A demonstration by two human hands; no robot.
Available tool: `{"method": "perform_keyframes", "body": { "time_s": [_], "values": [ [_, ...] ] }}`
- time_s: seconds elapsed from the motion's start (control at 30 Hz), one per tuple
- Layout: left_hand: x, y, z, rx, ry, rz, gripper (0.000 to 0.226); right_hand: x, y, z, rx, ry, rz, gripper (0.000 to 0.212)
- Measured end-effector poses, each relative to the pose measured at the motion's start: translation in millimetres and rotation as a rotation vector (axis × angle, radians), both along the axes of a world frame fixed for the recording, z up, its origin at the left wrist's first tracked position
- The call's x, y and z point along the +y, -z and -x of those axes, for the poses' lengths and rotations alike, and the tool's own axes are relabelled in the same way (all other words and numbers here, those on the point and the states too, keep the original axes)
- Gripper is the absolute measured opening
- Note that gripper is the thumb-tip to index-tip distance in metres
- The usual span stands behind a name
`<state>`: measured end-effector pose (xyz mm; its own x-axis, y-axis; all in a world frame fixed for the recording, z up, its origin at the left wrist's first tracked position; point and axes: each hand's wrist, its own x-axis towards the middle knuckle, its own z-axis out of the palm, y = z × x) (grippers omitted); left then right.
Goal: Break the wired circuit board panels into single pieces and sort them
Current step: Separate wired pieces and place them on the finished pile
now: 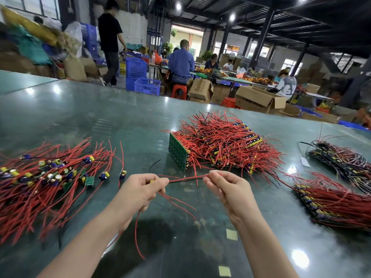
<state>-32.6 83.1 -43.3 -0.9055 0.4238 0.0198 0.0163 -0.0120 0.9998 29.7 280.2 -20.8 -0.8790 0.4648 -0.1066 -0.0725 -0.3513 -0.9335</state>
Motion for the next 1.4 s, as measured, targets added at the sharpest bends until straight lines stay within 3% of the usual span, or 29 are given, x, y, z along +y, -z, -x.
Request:
{"method": "perform_keyframes", "body": {
  "time_s": [0.17,0.37,0.53,0.63,0.8,0.9,1.07,1.17,1.27,1.33,1.4],
  "values": [
    [4.0,1.6,-2.5,0.057,-0.004,0.07,0.038,-4.8,3.6,1.2,0.131,0.099,-0.123,0.02],
    [2.2,3.6,5.3,0.082,-0.234,-0.008,0.044,-7.5,4.1,1.0,0.116,-0.063,-0.073,0.025],
    [5.9,2.9,2.5,0.126,-0.256,-0.018,0.043,-5.1,3.3,0.1,0.119,-0.055,-0.048,0.021],
    [8.0,1.4,-0.4,0.024,-0.188,-0.115,0.042,-2.2,2.5,1.3,0.163,-0.036,-0.005,0.016],
    [8.7,-5.4,-2.0,-0.396,0.032,-0.593,0.026,5.1,-0.4,3.3,0.129,-0.054,0.114,0.03],
    [11.2,-1.2,-2.7,-0.416,0.049,-0.618,0.023,-6.4,4.8,2.4,0.054,-0.173,-0.169,0.025],
    [18.0,5.7,-5.9,-0.19,0.032,-0.457,0.022,-28.2,14.3,-1.8,-0.02,-0.378,-0.97,0.017],
    [17.1,6.7,-5.9,-0.192,0.024,-0.487,0.024,-27.3,20.0,-1.1,-0.089,-0.301,-1.424,0.021],
    [17.4,7.9,-6.5,-0.233,0.029,-0.523,0.026,-27.9,22.1,-3.2,-0.131,-0.166,-1.643,0.036],
    [19.7,8.3,-9.3,-0.27,0.05,-0.553,0.028,-31.0,26.3,-3.6,-0.04,-0.012,-1.847,0.033],
    [22.9,9.4,-13.1,-0.318,0.068,-0.56,0.03,-37.6,29.7,-3.3,0.074,0.084,-1.887,0.022]
  ]
}}
